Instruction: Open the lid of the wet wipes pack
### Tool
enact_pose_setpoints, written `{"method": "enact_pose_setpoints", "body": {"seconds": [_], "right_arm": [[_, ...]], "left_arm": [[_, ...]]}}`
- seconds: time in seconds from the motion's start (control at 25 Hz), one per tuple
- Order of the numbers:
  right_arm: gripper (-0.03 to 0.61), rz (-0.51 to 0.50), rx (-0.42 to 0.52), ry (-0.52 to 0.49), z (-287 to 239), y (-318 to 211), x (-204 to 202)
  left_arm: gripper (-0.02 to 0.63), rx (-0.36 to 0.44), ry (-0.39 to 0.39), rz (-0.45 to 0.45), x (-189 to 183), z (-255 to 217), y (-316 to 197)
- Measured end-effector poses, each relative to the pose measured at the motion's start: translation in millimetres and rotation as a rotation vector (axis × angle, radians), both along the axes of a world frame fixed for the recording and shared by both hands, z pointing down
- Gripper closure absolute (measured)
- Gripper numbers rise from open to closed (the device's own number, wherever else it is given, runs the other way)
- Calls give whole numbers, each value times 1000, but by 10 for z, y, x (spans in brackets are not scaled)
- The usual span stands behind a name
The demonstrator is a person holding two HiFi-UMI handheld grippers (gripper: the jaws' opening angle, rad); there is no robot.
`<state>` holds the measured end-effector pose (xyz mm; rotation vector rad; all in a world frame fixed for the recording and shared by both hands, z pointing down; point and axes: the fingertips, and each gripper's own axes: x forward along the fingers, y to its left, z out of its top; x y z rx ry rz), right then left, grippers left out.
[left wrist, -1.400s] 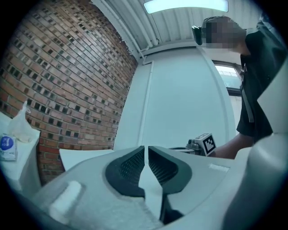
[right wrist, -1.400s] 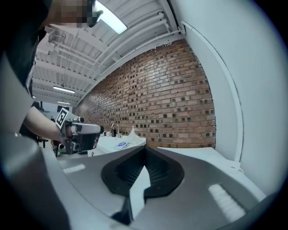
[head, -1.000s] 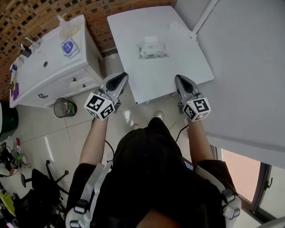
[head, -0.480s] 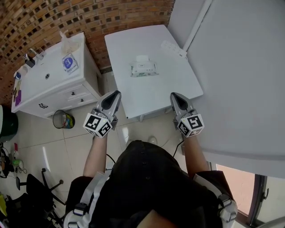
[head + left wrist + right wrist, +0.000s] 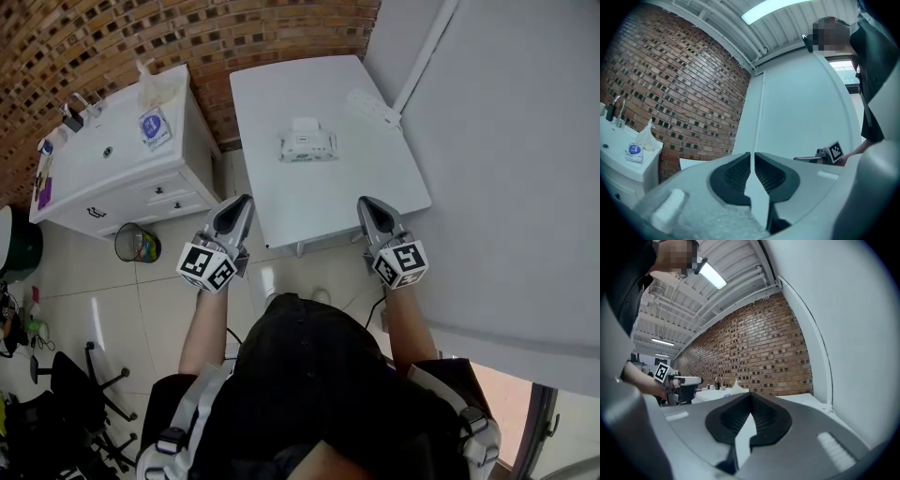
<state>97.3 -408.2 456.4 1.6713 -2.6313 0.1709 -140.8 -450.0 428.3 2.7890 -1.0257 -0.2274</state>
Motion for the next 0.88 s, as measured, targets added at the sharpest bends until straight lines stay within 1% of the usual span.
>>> {"method": "enact_pose_setpoints", "body": {"seconds": [0.6,0.88], "right_arm": [[574,-19,-6,11,-4,-113,48],[574,-31,4,12,-29,-231,28]], "left_arm": [[584,-20,-2,0,73,95,-52],[584,-15,-13,-2,78,96,-154]]}}
